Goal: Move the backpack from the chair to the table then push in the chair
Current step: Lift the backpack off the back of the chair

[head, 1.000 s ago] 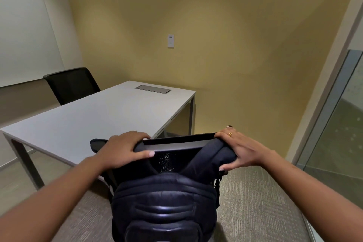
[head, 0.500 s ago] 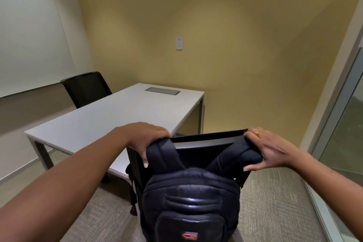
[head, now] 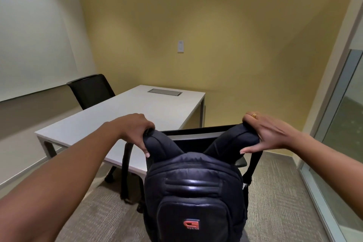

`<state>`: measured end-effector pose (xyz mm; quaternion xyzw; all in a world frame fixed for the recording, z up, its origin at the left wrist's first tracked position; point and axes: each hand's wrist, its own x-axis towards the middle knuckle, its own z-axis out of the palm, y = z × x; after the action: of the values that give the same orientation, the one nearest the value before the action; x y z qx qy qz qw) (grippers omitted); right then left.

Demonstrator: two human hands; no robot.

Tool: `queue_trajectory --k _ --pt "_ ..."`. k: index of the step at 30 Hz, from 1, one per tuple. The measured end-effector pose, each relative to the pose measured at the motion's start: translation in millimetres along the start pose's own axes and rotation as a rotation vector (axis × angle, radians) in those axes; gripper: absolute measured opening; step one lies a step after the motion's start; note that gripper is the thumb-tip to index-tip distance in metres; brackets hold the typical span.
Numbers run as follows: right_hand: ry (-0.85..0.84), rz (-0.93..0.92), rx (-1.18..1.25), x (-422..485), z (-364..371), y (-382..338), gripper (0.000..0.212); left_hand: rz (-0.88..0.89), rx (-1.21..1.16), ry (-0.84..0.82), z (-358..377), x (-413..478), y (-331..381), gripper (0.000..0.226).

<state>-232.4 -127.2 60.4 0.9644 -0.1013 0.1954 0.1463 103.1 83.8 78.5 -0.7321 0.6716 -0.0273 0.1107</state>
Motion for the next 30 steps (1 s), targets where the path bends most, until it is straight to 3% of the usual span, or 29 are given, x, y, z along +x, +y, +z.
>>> queue_trajectory --k 3,6,9,11,16,18,20,23,26,30 --pt "-0.039 -0.009 -0.022 5 -15 -9 0.081 -0.029 -0.171 -0.035 2 -20 -2 0.107" --pt "-0.031 -0.059 -0.069 6 -37 -17 0.080 -0.071 -0.345 -0.071 3 -35 0 0.099" --pt "-0.024 -0.091 -0.136 11 -61 -26 0.083 -0.097 -0.530 -0.128 6 -52 1 0.131" --pt "-0.028 -0.115 -0.170 15 -75 -30 0.082 -0.083 -0.669 -0.116 12 -61 3 0.137" --pt "-0.054 -0.180 -0.240 9 -112 -48 0.078 0.008 -0.931 0.070 46 -73 31 0.080" --pt "-0.095 -0.189 -0.270 4 -126 -53 0.079 -0.015 -0.895 0.273 59 -73 51 0.081" --pt "-0.120 -0.175 -0.295 -3 -142 -56 0.080 -0.016 -0.715 0.479 64 -73 76 0.095" --pt "-0.131 -0.117 -0.338 -21 -168 -55 0.081 0.152 -0.487 0.650 64 -66 119 0.107" --pt "-0.127 -0.028 -0.375 -46 -196 -49 0.082 0.362 -0.365 0.706 56 -48 163 0.097" --pt "-0.101 0.115 -0.416 -76 -225 -37 0.081 0.483 -0.405 0.834 33 -15 204 0.074"
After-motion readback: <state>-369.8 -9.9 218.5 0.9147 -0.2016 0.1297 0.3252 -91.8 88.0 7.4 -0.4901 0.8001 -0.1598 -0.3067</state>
